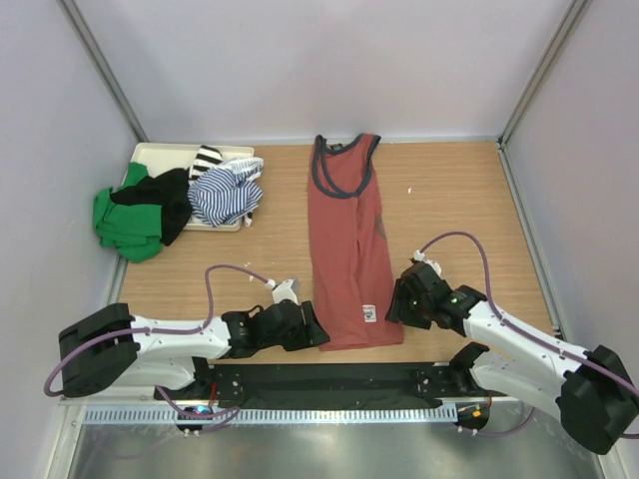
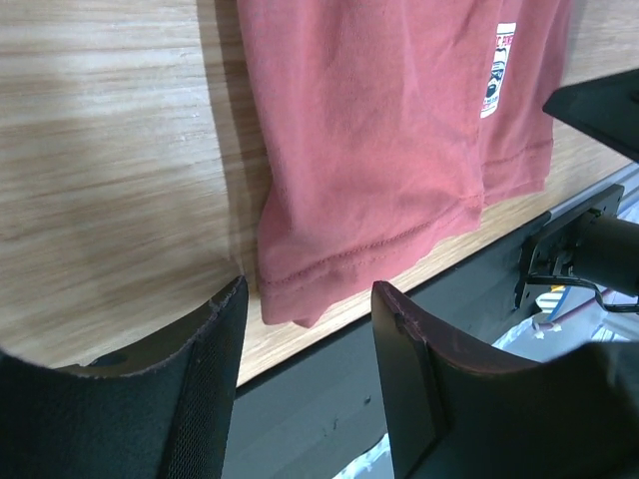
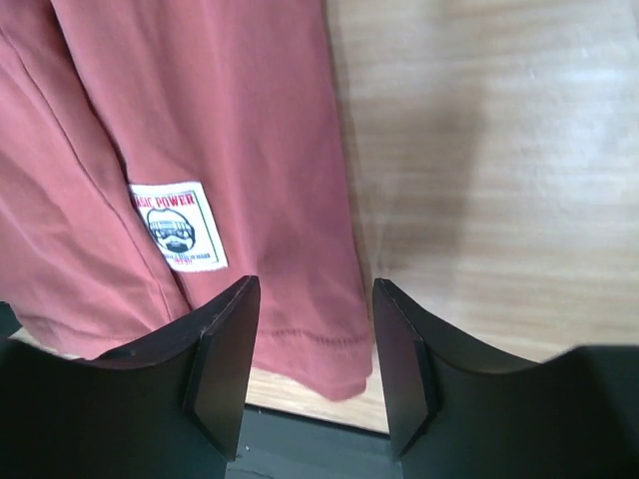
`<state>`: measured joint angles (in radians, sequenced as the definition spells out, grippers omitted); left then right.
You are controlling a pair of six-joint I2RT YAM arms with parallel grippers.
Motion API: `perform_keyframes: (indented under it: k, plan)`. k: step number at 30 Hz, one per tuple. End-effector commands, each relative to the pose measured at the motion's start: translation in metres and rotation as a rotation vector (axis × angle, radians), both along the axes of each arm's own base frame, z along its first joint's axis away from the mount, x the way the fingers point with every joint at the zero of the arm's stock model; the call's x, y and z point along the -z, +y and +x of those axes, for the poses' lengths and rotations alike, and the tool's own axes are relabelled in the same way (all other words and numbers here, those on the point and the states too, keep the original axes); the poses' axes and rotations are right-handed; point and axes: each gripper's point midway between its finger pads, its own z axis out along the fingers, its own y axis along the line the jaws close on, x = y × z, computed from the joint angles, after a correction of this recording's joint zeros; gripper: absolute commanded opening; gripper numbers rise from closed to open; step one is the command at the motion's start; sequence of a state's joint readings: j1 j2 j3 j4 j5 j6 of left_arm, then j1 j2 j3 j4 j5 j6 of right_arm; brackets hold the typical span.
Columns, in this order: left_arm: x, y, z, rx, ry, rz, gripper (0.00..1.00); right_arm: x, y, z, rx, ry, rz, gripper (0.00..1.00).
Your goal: Fold and stack the tank tops
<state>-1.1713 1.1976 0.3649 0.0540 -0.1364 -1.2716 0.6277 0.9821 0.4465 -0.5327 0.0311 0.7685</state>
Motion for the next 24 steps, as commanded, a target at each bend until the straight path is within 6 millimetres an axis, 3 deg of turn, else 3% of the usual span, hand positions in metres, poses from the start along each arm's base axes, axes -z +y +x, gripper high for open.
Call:
perform_keyframes:
  k: [1, 5, 12, 16, 19, 20, 21, 24]
  plan:
    - [0.007, 0.010, -0.001, -0.024, -0.005, 0.046, 0.54, 0.000, -0.009, -0.005, 0.113, -0.024, -0.011, 0.55]
    - [0.008, 0.010, -0.002, -0.027, -0.006, 0.049, 0.50, 0.006, -0.003, -0.018, 0.082, 0.005, 0.031, 0.47]
    - [0.019, 0.014, -0.005, -0.031, 0.014, 0.079, 0.41, 0.011, 0.000, -0.033, 0.049, 0.036, 0.029, 0.43]
    - [0.020, 0.013, -0.007, -0.027, 0.018, 0.084, 0.33, 0.010, 0.000, -0.038, 0.040, 0.042, 0.038, 0.30]
    - [0.020, 0.012, -0.009, -0.021, 0.022, 0.083, 0.18, 0.007, 0.005, -0.044, 0.006, 0.061, 0.064, 0.10]
    - [0.019, 0.011, -0.010, -0.015, 0.024, 0.079, 0.05, 0.005, 0.006, -0.045, -0.001, 0.061, 0.068, 0.08]
    - [0.015, 0.010, -0.010, -0.016, 0.018, 0.066, 0.00, 0.001, 0.006, -0.045, 0.000, 0.064, 0.067, 0.05]
    - [0.003, 0.011, -0.010, -0.021, 0.008, 0.044, 0.00, -0.016, 0.009, -0.043, -0.013, 0.036, 0.090, 0.01]
